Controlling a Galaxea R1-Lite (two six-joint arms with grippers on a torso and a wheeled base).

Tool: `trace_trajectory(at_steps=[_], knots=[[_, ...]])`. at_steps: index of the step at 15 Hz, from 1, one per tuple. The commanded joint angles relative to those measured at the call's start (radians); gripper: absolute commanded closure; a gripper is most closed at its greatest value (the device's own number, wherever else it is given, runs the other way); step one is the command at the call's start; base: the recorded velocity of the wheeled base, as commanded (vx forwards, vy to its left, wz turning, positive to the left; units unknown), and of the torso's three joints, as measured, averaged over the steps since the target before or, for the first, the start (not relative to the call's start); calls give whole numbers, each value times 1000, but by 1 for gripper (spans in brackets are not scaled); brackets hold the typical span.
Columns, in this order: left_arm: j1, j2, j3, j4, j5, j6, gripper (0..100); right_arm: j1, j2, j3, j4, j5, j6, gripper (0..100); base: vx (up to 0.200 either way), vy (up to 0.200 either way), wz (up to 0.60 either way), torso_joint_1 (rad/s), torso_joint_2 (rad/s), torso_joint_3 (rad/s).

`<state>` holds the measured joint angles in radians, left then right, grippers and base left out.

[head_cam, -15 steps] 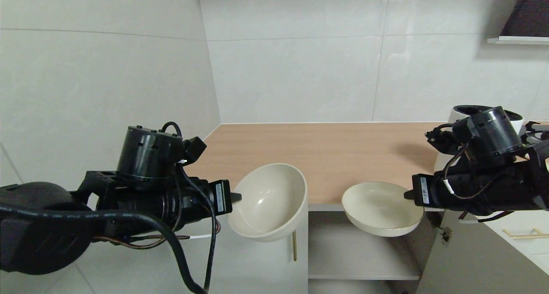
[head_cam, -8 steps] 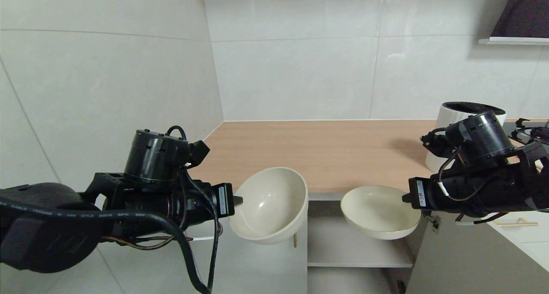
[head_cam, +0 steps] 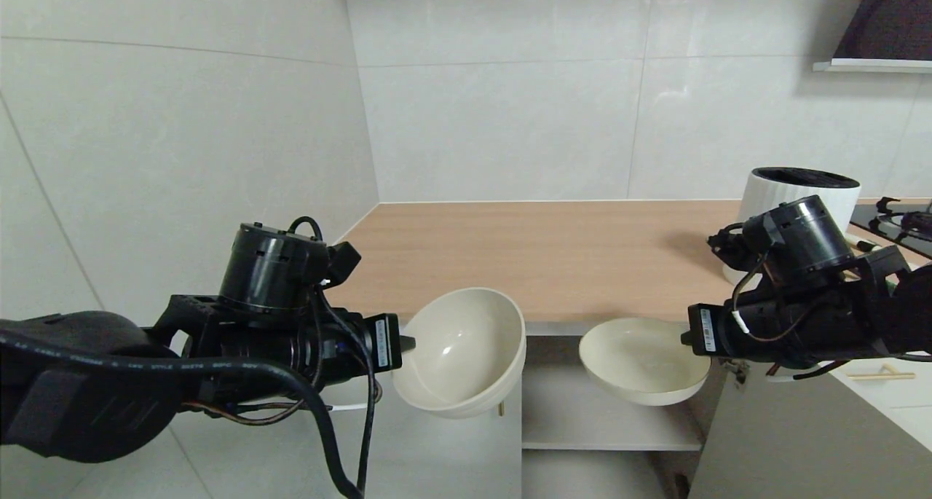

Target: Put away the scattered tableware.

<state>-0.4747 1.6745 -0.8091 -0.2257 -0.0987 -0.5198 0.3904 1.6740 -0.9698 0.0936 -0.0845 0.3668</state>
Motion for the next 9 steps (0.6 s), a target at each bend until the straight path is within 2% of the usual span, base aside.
trace_trajectory(at_steps=[1,9], knots=[[-1,5,1,0,-1,0,100,-1,10,0,-2,0,0,100,0,0,0,-168,413,232],[-1,11,2,0,1,0,100,-1,26,0,-8,0,0,100,0,0,0,-184,464,276]])
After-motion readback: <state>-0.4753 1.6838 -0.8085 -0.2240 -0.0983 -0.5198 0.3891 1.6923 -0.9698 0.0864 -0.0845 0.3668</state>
